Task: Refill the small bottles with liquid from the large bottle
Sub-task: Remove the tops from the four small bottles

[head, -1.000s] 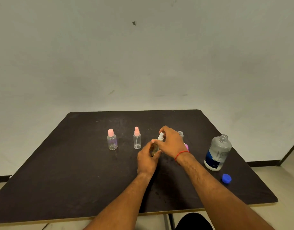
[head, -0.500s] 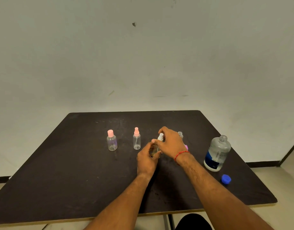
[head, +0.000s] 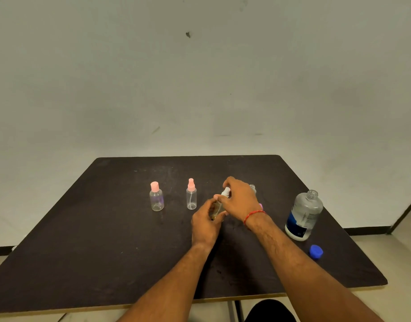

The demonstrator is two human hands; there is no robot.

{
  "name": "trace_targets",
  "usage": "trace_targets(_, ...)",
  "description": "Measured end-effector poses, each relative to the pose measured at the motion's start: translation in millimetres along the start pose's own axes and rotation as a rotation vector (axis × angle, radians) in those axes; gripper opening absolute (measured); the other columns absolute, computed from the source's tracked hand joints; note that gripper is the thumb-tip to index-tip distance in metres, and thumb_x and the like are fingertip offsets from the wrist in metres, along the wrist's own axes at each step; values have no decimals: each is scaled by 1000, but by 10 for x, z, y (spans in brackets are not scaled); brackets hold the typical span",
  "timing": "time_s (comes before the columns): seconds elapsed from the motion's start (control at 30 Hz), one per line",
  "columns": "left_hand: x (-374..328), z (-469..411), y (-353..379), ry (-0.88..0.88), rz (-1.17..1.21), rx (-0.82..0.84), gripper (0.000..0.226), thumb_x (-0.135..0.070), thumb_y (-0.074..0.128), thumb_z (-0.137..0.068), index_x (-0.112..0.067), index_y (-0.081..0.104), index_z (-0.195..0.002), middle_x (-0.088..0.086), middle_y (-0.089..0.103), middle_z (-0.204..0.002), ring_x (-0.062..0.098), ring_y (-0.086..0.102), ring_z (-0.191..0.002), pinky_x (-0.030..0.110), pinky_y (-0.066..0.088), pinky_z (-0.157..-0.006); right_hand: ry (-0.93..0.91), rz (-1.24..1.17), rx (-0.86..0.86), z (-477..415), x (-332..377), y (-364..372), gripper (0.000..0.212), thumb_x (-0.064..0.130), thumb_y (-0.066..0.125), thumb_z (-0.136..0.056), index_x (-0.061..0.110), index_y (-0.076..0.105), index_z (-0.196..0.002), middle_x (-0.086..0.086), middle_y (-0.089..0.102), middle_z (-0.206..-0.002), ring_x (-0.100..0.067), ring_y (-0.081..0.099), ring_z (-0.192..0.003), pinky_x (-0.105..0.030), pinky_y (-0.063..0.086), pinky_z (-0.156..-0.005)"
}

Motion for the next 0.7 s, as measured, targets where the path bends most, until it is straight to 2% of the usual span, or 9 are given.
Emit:
trace_targets(0.1,22,-9,11,-4,-15,18,34,-19,82,-83,-35,69,-111,-18,73,-101,0,68,-101,32,58,-93,-31,31,20,1,30,-11,14,22,70,-84,25,58,-90,4,59,-95,-15,58,-90,-24,45,-75)
trace_targets(0.17,43,-11,12,-10,-12,17,34,-21,82,-84,-35,68,-111,-17,73,-102,2,69,-101,33,59,-93,-104,22,73,29,72,-10,23,6,66,-79,24,61,-93,4,58,-99,-17,56,-97,-26,47,-82)
trace_targets(0.23,40,0,9,-9,1,12,33,-20,81,-85,-33,69,-112,-16,73,-103,1,68,-102,33,58,-94,-139,-25,108,66,101,-18,35,-1,65,-76,22,63,-103,4,60,-107,-16,56,-102,-28,49,-90)
trace_targets(0.3,34,11,6,2,13,13,32,-19,80,-86,-33,69,-112,-16,73,-104,2,68,-103,34,58,-95,-126,-61,111,77,89,-7,42,4,68,-76,23,60,-112,4,59,-113,-15,55,-104,-29,50,-93)
trace_targets(0.37,30,14,4,9,16,21,32,-19,79,-87,-35,68,-112,-16,73,-105,4,69,-105,35,58,-95,-71,-50,79,67,40,12,39,18,72,-79,25,57,-114,4,58,-111,-15,56,-101,-30,52,-90)
trace_targets(0.47,35,7,3,-7,7,19,35,-17,80,-86,-35,69,-114,-17,73,-107,2,68,-107,34,57,-97,-9,13,24,35,-12,13,18,31,68,-86,23,60,-99,2,64,-97,-15,60,-90,-28,52,-77)
trace_targets(0.6,18,5,2,0,-6,16,33,-18,82,-84,-33,70,-109,-18,74,-100,0,69,-98,33,59,-92,-43,48,10,32,1,-41,8,23,65,-86,21,61,-93,0,64,-96,-17,60,-89,-26,45,-74)
trace_targets(0.7,42,-6,1,4,-17,12,34,-23,84,-82,-35,69,-110,-17,74,-99,2,70,-97,36,59,-91,-68,13,-48,76,-4,-177,17,12,65,-79,23,63,-92,2,64,-96,-16,59,-89,-27,47,-75)
Point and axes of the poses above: each hand's wrist, its own z-axis away from the middle knuckle, its own y-axis out of the palm, x = y × z, the point moved 5 cm from there along -z, towards the middle knuckle
